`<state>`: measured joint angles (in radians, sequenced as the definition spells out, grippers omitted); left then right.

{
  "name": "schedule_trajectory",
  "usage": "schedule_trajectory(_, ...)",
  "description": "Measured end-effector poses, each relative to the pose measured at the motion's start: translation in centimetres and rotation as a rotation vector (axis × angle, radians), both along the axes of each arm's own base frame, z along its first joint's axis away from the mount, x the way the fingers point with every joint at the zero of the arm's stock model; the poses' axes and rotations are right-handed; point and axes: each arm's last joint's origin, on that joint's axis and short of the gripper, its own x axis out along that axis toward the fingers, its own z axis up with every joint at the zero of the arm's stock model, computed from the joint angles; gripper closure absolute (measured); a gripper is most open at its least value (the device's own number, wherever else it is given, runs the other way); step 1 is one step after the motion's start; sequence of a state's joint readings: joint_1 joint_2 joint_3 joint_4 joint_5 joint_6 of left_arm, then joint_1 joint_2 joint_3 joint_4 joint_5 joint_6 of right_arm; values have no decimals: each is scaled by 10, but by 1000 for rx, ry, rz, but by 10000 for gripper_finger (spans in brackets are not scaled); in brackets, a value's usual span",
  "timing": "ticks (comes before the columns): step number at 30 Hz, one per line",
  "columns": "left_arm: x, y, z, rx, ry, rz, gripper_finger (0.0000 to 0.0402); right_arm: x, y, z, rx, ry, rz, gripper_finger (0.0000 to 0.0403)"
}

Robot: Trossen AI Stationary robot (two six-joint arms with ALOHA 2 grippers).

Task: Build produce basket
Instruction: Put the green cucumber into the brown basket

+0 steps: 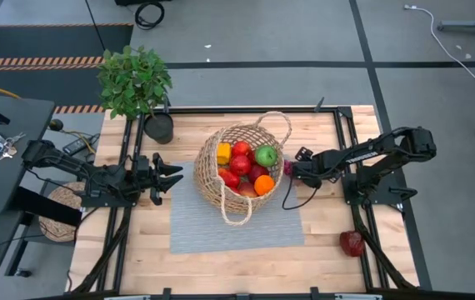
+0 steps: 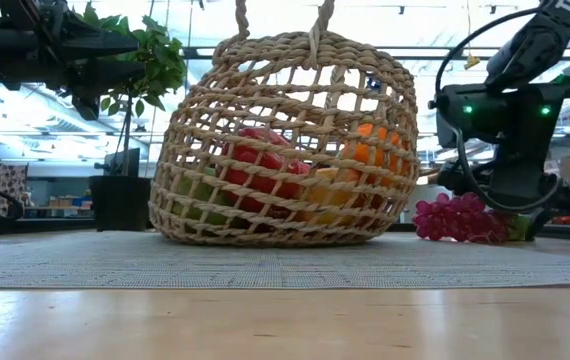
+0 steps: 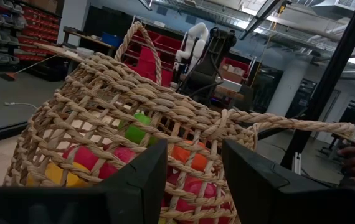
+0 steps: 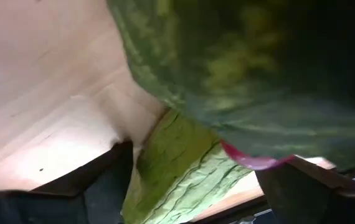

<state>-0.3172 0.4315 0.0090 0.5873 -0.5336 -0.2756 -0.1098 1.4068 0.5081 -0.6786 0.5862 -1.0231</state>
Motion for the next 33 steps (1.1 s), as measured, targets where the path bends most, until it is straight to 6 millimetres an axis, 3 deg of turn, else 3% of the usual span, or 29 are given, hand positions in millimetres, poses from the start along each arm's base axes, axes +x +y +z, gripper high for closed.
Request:
schedule_trajectory(12,0,0,0,0,0,0,241,1,3,0,-16,-28,-15,235)
schedule_trajectory(18,0,0,0,0,0,0,241,5,19,9,-59,-19,25,250)
schedule_trajectory(26,0,0,0,0,0,0,241,34,43,64,-164,-151,-7,240)
schedule_trajectory(33,0,0,0,0,0,0,241,51,76,120,-5,-294,-58,240)
